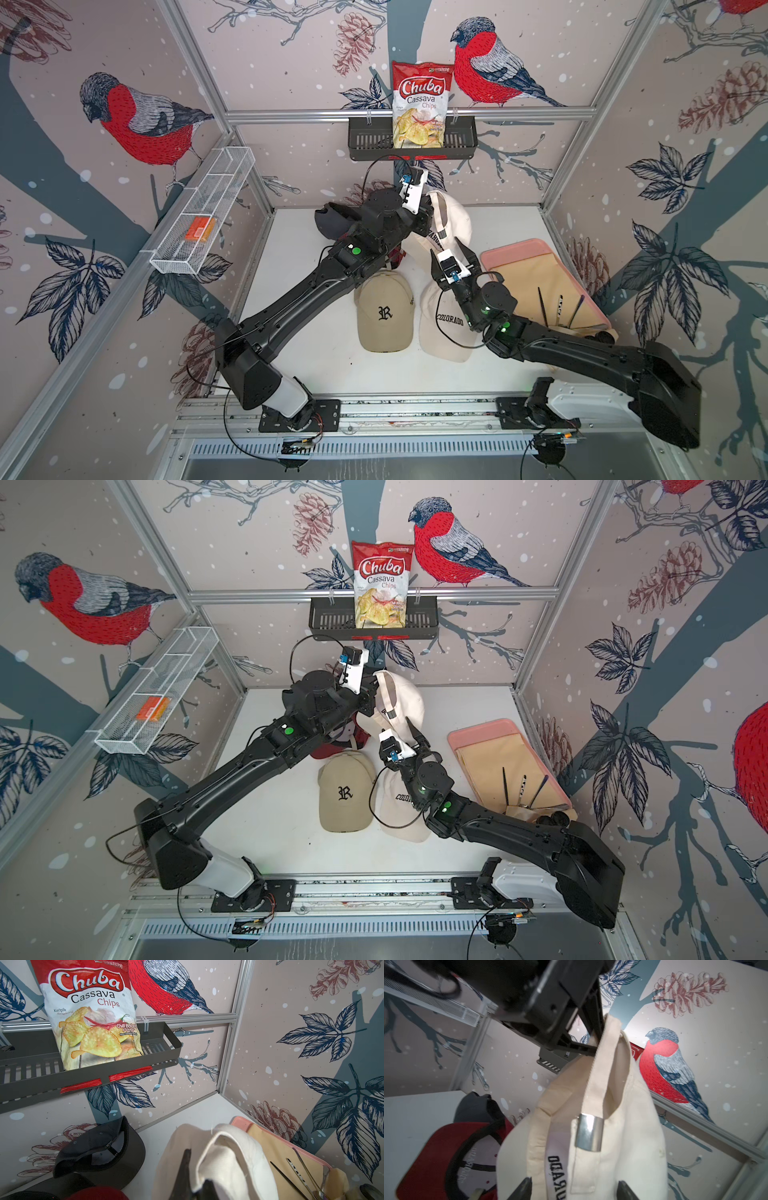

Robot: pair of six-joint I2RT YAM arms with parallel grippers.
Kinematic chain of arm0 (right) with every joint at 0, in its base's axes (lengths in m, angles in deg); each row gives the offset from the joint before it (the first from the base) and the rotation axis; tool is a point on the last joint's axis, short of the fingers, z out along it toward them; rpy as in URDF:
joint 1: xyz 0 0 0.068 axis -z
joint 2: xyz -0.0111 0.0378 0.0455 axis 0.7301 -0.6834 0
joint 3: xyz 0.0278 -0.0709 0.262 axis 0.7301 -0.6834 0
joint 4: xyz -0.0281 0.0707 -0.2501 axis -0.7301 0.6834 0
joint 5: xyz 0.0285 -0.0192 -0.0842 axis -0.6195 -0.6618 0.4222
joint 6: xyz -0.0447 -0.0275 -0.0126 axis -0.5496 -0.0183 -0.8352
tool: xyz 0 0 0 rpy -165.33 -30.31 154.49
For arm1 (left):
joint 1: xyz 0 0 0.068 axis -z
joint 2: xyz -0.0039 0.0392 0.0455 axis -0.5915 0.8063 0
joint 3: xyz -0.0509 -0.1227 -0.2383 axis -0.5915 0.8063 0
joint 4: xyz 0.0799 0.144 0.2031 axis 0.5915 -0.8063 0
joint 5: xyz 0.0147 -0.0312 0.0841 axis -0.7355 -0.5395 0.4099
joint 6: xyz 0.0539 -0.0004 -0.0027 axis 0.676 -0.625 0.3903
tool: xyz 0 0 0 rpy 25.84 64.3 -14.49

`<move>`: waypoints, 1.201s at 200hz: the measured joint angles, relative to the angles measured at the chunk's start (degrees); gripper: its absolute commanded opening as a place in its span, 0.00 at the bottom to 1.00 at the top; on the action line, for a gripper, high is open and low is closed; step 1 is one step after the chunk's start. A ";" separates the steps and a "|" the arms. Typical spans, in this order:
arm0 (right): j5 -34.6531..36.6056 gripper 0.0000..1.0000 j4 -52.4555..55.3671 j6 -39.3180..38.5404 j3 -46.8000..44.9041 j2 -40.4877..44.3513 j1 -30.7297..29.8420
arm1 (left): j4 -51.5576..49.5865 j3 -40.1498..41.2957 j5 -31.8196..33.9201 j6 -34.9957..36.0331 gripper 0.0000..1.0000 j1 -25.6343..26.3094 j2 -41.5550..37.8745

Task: Open the adjustable buckle of the baseball cap
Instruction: Open the adjustable buckle on the baseball cap.

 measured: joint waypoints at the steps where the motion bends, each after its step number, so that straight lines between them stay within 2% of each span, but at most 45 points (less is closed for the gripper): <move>1: 0.37 0.60 -0.35 0.00 -0.09 -0.02 0.02 | 0.00 0.00 0.00 0.00 0.00 0.00 -0.02; 47: 5.90 0.55 -7.50 -1.42 -2.01 0.70 -0.02 | -0.07 0.04 0.00 0.04 0.00 0.04 -1.20; 76: 6.12 0.35 -8.11 -1.18 -2.60 2.01 0.48 | -0.09 0.44 -0.04 0.04 0.00 0.04 -1.60; 101: 6.05 0.23 -7.91 0.35 -2.64 3.06 1.11 | -0.15 1.01 -0.15 0.04 0.00 0.04 -1.97; 131: 5.60 0.14 -6.49 2.47 -2.89 5.01 1.73 | -0.17 2.10 -0.15 0.09 0.00 0.02 -2.58; 164: 4.70 0.00 -4.87 6.64 -4.31 8.59 2.58 | -0.07 5.33 -1.88 0.07 0.00 -0.46 -3.96; 176: 4.15 0.00 -3.63 7.93 -4.33 9.60 2.73 | -0.09 6.36 -2.71 0.04 0.00 -0.63 -4.07; 214: 3.06 0.00 1.57 11.56 -3.78 12.72 4.31 | 0.09 10.34 -7.23 -0.50 0.24 -0.72 -4.83; 240: 0.15 0.00 7.06 16.09 -1.68 13.90 7.43 | 0.42 13.33 -9.46 -0.83 0.38 -0.74 -5.68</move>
